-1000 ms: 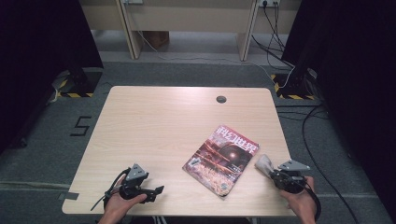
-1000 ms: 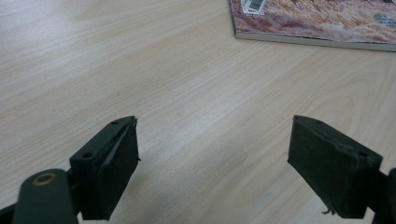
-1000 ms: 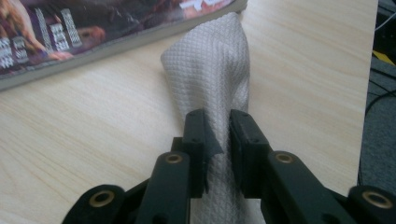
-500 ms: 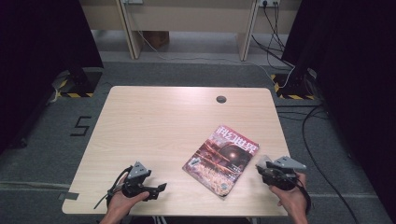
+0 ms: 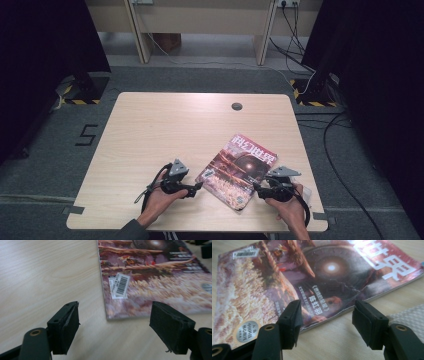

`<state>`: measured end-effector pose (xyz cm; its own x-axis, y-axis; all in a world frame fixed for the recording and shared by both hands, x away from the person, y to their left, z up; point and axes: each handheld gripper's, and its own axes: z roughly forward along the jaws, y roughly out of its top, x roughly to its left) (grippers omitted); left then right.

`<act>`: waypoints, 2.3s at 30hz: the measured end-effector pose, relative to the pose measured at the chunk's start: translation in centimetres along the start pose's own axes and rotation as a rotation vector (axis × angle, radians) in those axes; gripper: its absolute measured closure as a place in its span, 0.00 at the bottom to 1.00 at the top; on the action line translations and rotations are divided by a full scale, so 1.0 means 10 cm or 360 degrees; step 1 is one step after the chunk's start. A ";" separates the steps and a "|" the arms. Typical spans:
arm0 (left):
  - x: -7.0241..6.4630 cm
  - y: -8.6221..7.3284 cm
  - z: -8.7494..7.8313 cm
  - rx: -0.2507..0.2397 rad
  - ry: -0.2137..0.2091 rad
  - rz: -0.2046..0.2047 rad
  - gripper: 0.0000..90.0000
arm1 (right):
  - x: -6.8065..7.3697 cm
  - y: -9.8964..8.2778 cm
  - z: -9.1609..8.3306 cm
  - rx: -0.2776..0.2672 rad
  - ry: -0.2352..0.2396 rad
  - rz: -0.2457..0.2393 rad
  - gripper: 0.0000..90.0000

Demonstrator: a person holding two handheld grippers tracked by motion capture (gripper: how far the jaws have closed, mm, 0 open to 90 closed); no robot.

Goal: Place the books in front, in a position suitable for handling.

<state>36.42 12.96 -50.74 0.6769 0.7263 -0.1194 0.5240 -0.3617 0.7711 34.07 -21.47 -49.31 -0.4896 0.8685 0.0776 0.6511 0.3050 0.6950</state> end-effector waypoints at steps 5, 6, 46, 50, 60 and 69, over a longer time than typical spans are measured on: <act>-0.04 0.06 0.22 0.0059 -0.0065 0.0022 0.31 | 0.00 0.02 0.14 0.0034 0.0003 0.0009 0.44; -0.05 0.07 0.22 0.0073 -0.0077 0.0023 0.31 | 0.01 0.04 0.16 0.0031 -0.0006 0.0012 0.44; -0.12 0.02 0.13 0.0095 -0.0157 -0.0029 0.33 | 0.02 0.28 0.36 0.0038 -0.0057 -0.0032 0.40; -0.12 0.02 0.13 0.0093 -0.0153 -0.0033 0.33 | 0.01 0.29 0.37 0.0044 -0.0062 -0.0018 0.40; -0.13 0.02 0.13 0.0101 -0.0140 -0.0003 0.34 | -0.10 0.25 0.37 0.0059 -0.0017 0.0099 0.39; -0.33 -0.13 -0.09 0.0184 -0.0162 0.0058 0.32 | 0.03 0.31 0.44 0.0049 -0.0007 -0.0011 0.36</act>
<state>33.04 11.63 -50.79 0.7425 0.6504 -0.1599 0.5500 -0.4558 0.6999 38.53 -18.54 -50.29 -0.4918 0.8679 0.0695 0.6653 0.3231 0.6731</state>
